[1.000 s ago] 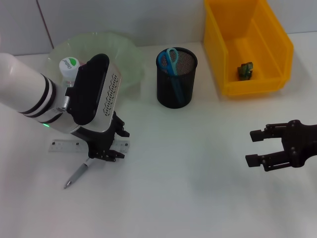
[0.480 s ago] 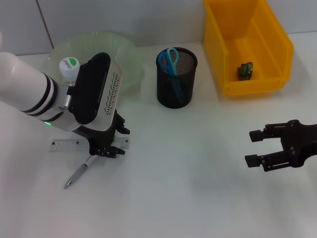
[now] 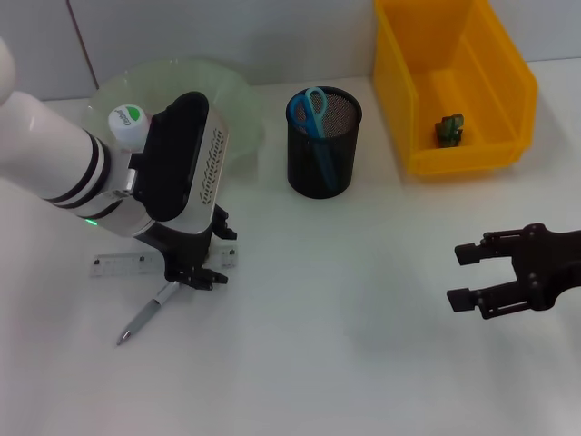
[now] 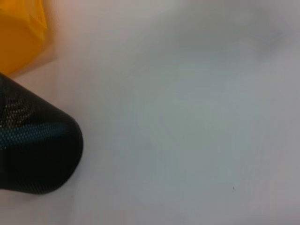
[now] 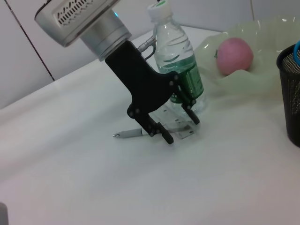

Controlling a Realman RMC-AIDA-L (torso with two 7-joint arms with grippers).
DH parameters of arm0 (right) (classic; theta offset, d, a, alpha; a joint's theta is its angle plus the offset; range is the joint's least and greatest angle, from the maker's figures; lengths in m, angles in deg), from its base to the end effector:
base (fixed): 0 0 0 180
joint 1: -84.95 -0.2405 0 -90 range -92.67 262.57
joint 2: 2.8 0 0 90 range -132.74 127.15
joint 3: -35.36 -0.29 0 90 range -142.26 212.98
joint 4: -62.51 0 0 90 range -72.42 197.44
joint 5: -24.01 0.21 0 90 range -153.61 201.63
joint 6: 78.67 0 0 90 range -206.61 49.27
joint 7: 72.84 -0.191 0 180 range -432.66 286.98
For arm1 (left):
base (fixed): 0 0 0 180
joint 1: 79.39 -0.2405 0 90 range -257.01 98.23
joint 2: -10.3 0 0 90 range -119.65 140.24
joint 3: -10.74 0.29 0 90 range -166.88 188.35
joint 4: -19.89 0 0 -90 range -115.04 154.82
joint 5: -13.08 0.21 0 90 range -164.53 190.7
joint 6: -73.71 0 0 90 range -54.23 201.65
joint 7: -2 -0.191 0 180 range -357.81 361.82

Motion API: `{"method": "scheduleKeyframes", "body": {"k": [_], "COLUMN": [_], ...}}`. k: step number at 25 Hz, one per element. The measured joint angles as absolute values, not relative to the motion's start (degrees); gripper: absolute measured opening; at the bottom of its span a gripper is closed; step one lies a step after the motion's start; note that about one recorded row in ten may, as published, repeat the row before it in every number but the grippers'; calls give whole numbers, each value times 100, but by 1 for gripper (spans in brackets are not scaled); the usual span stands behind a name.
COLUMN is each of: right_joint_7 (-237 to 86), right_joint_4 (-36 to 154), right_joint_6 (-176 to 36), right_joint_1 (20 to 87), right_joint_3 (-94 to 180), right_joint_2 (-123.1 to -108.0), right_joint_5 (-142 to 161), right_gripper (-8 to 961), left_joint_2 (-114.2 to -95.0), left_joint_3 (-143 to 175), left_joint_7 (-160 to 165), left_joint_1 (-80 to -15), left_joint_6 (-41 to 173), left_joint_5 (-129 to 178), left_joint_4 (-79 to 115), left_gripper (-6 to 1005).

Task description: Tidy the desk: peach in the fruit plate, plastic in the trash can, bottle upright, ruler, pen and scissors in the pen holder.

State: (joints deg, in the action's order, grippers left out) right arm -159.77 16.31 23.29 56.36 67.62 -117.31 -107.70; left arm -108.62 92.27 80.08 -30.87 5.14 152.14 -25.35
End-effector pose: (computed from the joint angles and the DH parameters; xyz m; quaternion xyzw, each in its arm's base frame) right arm 0.3160 0.3290 -0.0053 -0.9532 0.2594 0.1317 0.0822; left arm -0.2156 0.4253 -0.1286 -0.9596 0.2032 0.1883 0.0487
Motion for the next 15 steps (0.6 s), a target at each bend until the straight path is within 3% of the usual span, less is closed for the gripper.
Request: {"method": "scheduleKeyframes", "body": {"k": [8,15], "right_joint_7": [-15976,-15976], "right_joint_4": [1674,1792], "right_joint_6": [2209,2041], "right_joint_1": [5633,5588], "right_joint_3": [6864,7036], "right_joint_2": [-11732,-11737], "right_joint_5": [-10783,-10783], "right_gripper": [820,820], "left_joint_2": [-10858,-10861], "left_joint_3": [9224,9178], "left_joint_7": [8131,8159], "left_joint_1": [-2827,-2683], "left_joint_6": [413,349], "left_joint_5": [15368,15512], "left_joint_4": [-2300,-2060], "left_gripper": [620,616]}}
